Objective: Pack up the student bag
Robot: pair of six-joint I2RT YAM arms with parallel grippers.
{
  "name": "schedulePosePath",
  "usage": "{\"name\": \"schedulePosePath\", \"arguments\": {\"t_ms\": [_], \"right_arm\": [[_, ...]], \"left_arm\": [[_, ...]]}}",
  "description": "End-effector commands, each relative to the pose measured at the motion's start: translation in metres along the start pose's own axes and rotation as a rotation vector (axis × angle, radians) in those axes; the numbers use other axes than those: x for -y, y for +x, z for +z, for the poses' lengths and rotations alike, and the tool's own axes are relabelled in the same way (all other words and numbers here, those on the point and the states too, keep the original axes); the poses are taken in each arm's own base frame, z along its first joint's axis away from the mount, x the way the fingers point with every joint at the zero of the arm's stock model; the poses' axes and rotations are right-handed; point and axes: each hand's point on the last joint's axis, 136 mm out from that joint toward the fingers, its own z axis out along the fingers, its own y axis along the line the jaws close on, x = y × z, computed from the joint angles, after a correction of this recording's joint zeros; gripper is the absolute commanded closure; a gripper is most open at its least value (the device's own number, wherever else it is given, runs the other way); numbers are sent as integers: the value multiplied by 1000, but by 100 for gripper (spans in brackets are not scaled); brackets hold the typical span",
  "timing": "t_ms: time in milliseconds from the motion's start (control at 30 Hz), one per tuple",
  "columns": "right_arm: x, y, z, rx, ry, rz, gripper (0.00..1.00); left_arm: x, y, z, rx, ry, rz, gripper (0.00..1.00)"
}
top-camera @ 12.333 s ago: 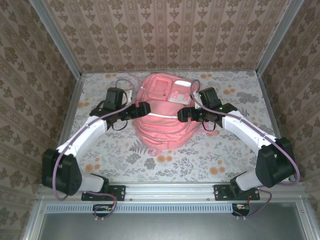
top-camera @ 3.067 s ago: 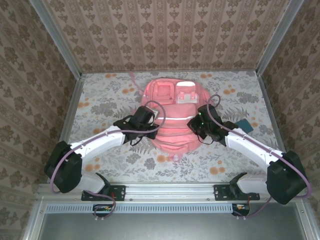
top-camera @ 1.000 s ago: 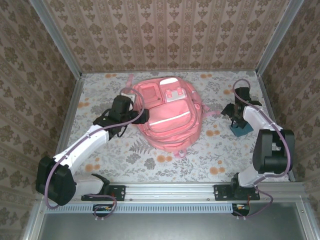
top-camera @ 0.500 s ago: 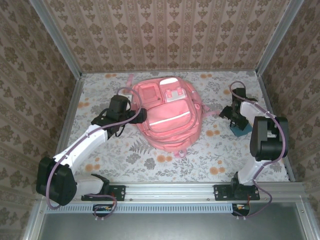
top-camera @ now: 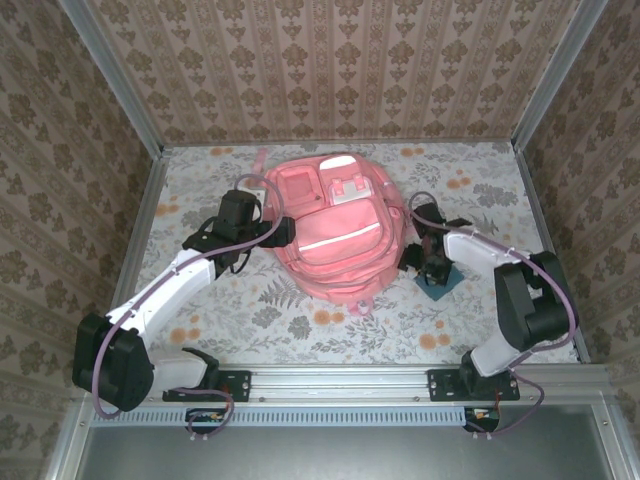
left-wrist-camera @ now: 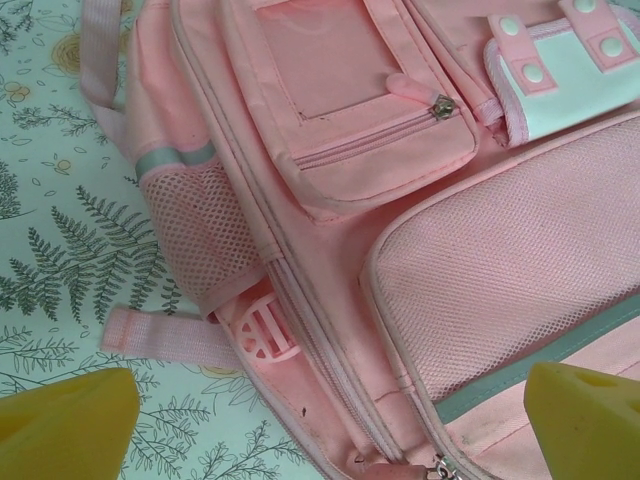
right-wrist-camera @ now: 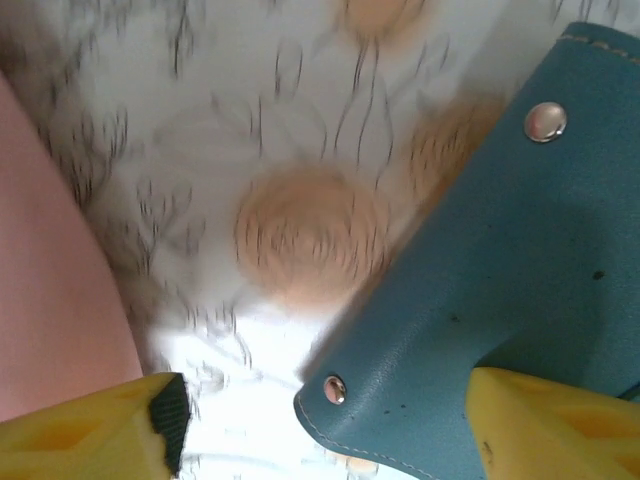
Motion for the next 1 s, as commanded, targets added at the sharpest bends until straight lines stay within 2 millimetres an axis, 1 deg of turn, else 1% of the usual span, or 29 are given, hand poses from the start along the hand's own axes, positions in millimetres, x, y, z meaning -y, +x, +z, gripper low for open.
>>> {"name": "schedulePosePath", "arguments": {"t_ms": [0, 67, 133, 200, 233, 300, 333, 367, 433, 567, 667, 967], "right_arm": [[25, 28, -5, -34, 88, 84, 30], [27, 20, -19, 25, 91, 92, 32], [26, 10, -32, 77, 87, 90, 33], [26, 1, -40, 109, 106, 90, 33], [26, -3, -41, 114, 123, 96, 35], [26, -7, -39, 105, 154, 122, 42], [27, -9, -36, 95, 174, 144, 47], [29, -10, -34, 91, 195, 160, 50], [34, -10, -30, 89, 232, 200, 52], [43, -9, -24, 86, 268, 278, 52], [50, -6, -21, 78, 285, 314, 49], [50, 2, 10, -28, 263, 347, 44]], "left_arm": [[1, -1, 2, 4, 20, -17, 0], [2, -1, 2, 1, 23, -18, 0], [3, -1, 2, 2, 27, -20, 0], [3, 0, 2, -1, 31, -21, 0], [4, 1, 3, -3, 32, -23, 0], [4, 1, 3, -4, 34, -26, 0], [3, 2, 3, -9, 34, -27, 0], [4, 3, 3, -12, 35, -28, 0], [4, 4, 2, -18, 36, -25, 0], [6, 7, 2, -27, 47, -25, 0], [8, 9, 2, -35, 59, -25, 0], [9, 13, 4, -44, 71, -29, 0]]}}
